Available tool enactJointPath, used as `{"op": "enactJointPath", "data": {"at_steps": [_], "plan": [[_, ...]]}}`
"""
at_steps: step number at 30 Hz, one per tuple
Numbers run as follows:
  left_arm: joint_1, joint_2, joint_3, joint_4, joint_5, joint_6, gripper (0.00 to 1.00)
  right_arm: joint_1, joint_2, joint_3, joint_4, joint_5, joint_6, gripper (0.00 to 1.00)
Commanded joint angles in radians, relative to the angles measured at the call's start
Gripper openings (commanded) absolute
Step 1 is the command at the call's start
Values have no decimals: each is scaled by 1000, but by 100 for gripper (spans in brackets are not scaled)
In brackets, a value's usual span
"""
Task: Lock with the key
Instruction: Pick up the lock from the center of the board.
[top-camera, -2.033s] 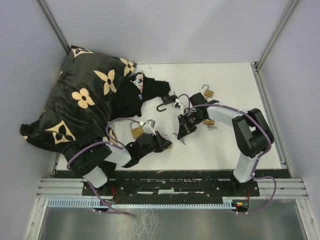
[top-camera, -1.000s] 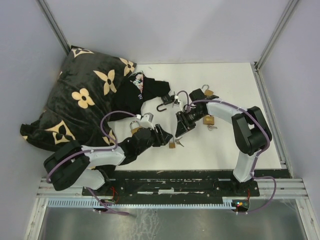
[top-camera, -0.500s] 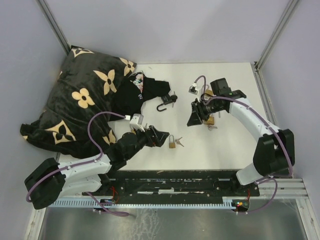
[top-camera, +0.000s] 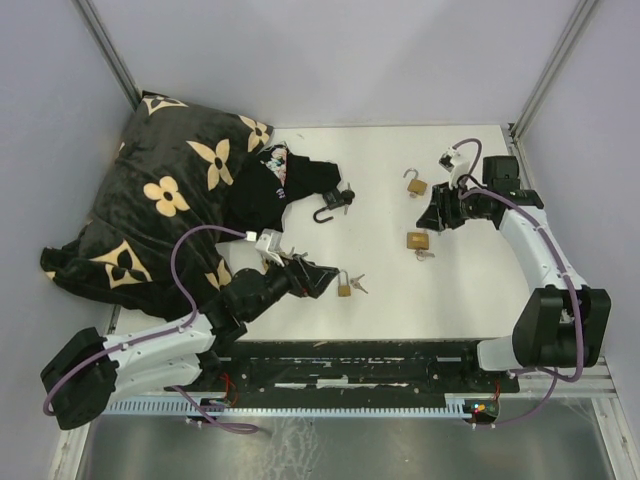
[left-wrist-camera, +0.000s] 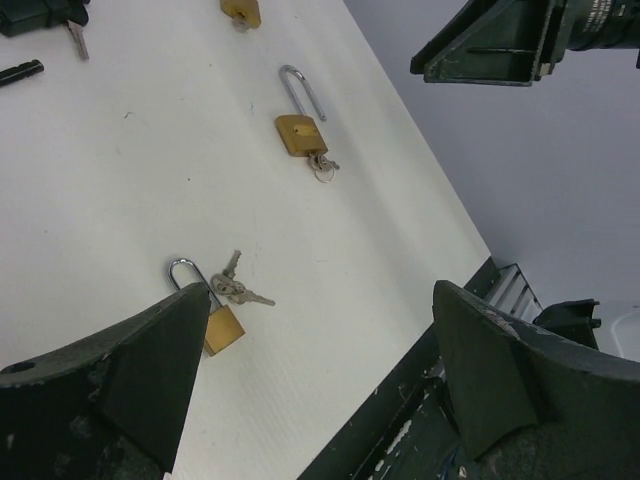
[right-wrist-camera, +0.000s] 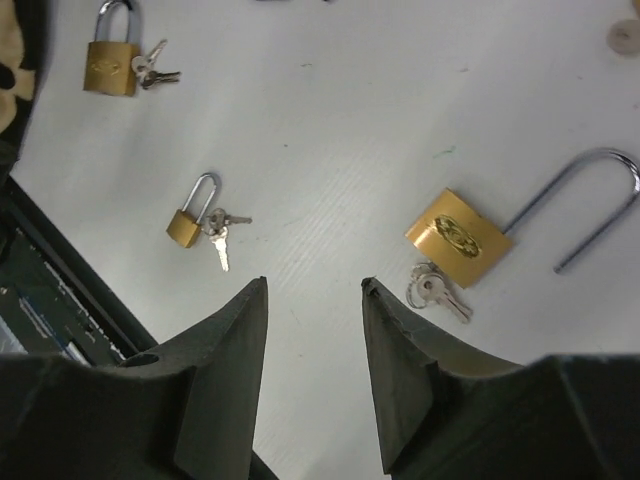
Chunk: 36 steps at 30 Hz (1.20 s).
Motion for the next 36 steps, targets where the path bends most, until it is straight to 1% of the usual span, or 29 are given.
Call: {"op": "enactJointPath", "data": {"at_steps": [1, 3, 6, 12, 16, 19, 24, 30, 36], "plan": [[3, -66, -36, 46, 23, -43, 97, -32, 1, -30, 104, 158, 45, 50], [3, -103, -56, 39, 24, -56, 99, -32, 14, -48, 143, 230, 47, 49], [5, -183, -89, 29, 14, -86, 99, -28, 58, -35, 166, 338, 75, 49], [5, -301, -126, -28, 2, -94, 99, 40, 207, 108, 125, 604, 102, 48], [5, -342, -135, -57, -10, -88, 99, 93, 320, 210, 76, 717, 118, 45], [5, -363, -134, -86, -11, -81, 99, 111, 394, 262, 61, 757, 141, 44], [5, -374, -130, -116, -18, -71, 99, 138, 473, 283, 48, 753, 170, 43], [6, -352, -116, -129, -26, -62, 99, 174, 535, 303, 46, 833, 155, 43], [5, -333, -118, -118, -31, -74, 99, 175, 583, 295, 51, 848, 148, 39]]}}
